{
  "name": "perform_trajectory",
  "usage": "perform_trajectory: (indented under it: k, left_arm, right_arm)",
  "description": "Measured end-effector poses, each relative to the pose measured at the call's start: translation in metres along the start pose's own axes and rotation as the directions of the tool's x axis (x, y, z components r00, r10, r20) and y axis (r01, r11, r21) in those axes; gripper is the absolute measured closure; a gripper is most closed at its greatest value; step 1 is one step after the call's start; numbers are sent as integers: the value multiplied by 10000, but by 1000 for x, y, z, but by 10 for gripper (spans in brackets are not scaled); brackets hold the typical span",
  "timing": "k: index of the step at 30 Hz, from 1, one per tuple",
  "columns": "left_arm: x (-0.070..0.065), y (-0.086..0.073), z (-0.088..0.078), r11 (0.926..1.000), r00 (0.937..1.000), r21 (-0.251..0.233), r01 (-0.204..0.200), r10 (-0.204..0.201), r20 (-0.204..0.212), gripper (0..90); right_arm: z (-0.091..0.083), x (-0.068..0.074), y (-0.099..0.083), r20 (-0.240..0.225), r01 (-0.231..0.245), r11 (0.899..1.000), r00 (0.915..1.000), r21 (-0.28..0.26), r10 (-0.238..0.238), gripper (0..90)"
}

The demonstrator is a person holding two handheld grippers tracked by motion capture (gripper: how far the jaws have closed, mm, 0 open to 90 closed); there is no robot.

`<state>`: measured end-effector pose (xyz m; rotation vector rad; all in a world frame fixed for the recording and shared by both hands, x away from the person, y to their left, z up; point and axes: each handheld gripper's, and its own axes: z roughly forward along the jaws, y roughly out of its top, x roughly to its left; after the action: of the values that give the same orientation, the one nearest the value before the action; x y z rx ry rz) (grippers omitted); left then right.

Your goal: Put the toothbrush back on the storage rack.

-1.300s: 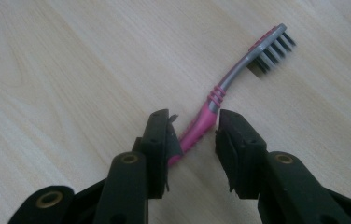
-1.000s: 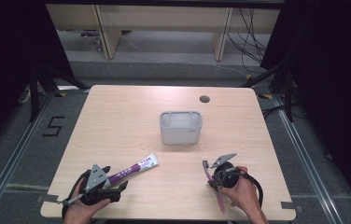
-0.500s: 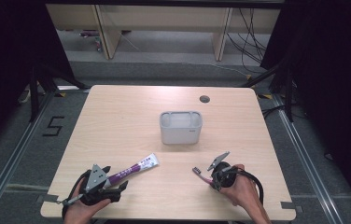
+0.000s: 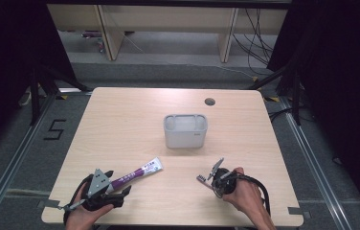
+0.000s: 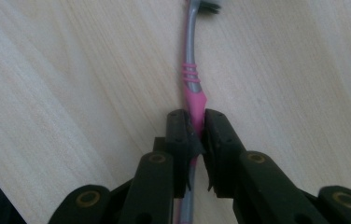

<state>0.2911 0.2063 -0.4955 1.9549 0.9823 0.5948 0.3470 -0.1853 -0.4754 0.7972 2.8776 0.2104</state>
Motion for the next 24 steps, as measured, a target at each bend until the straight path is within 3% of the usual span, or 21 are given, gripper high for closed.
perform_trajectory:
  k: [4,5,6,8,11,13,14,16,18,19,24]
  left_arm:
    - [0,0,0,10000,10000,80,-57,57,-1,170]
    - [0,0,0,9999,10000,107,-81,81,7,170]
    - [0,0,0,9999,10000,107,-81,81,7,170]
    - [0,0,0,10000,10000,-6,-2,2,9,170]
    - [1,0,-1,9999,9999,92,-102,102,-20,171]
    - [1,0,-1,10000,10000,30,-32,32,8,171]
    - [1,0,-1,10000,10000,14,-11,11,14,170]
    - [0,0,-1,10000,10000,26,-22,22,-4,171]
    - [1,0,-1,10000,10000,59,-26,26,-5,171]
    - [1,0,-1,10000,10000,47,-3,3,-12,171]
    - [0,0,0,10000,10000,-34,54,-54,-9,170]
  right_arm:
    - [0,-2,3,-137,200,9988,9997,447,-194,817]
    - [1,-2,3,-156,252,9988,9996,413,-246,816]
    - [-1,0,4,-165,-126,9986,9998,510,134,816]
    - [0,-3,4,-219,239,9987,9995,449,-229,817]
    - [0,-1,3,-177,117,9985,9998,533,-108,820]
    - [0,-3,2,-327,342,9986,9989,398,-329,822]
    - [-1,-1,2,-351,119,9993,9993,365,-106,822]
    - [-1,-2,1,-410,256,9992,9989,320,-243,822]
    - [-10,-2,-1,-231,-79,9999,9997,93,81,823]
    - [-12,-3,-3,-106,-33,9995,9999,-300,30,823]
    - [-26,-6,-5,71,20,9953,10000,-966,-13,824]
